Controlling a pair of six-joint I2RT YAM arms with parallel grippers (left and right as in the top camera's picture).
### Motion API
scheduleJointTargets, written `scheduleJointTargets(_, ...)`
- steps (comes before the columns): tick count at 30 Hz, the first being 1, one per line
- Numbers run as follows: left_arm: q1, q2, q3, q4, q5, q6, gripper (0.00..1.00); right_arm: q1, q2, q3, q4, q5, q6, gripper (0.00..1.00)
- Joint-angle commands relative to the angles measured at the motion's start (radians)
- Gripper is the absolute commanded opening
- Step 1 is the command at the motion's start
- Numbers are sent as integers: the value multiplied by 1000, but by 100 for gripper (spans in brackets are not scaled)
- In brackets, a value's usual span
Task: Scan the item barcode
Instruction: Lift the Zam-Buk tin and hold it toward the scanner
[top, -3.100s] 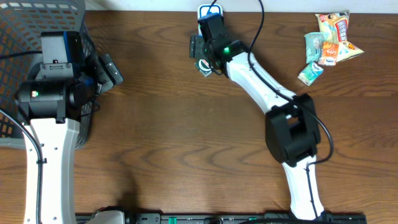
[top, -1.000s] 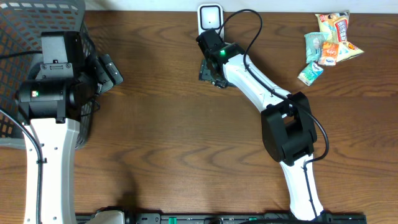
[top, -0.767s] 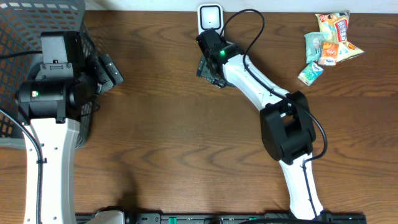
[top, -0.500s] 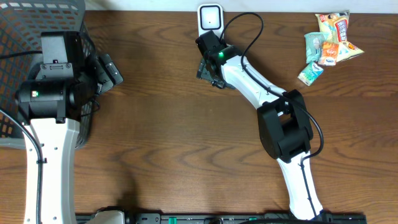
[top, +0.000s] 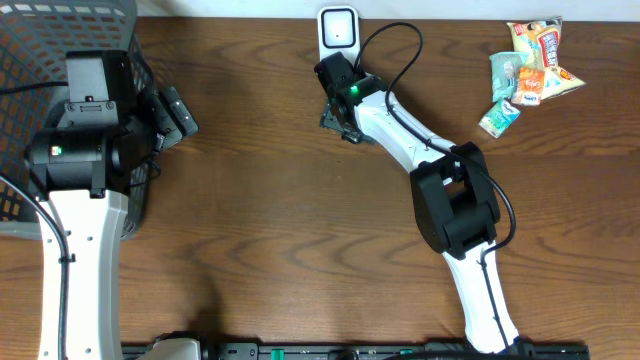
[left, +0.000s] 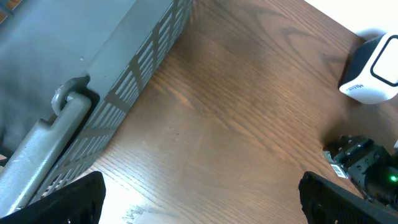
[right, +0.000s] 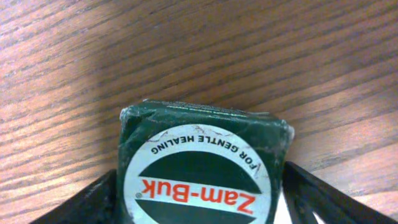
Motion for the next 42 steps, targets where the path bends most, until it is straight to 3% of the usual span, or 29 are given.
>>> scheduleJointTargets(1, 4, -6, 0, -2, -6, -9, 98, -8, 46, -9, -12, -63, 10, 70)
scheduleJointTargets(9, 4, -6, 0, -2, -6, -9, 98, -53, 11, -8, -62, -204, 1, 48)
scheduleJointTargets(14, 4, -6, 0, -2, -6, -9, 98, -118, -43, -8, -115, -444, -92, 54)
scheduleJointTargets(20, 4, -6, 0, -2, -6, -9, 98, -179, -84, -8, -163, -743, -107, 57)
scheduleJointTargets(28, 4, -6, 0, -2, -6, -9, 98, -243, -100, -8, -215, -1014, -107, 50)
scheduleJointTargets(42, 4, -6, 0, -2, -6, -9, 98, -290, -100, -8, -208, -1567, -93, 50)
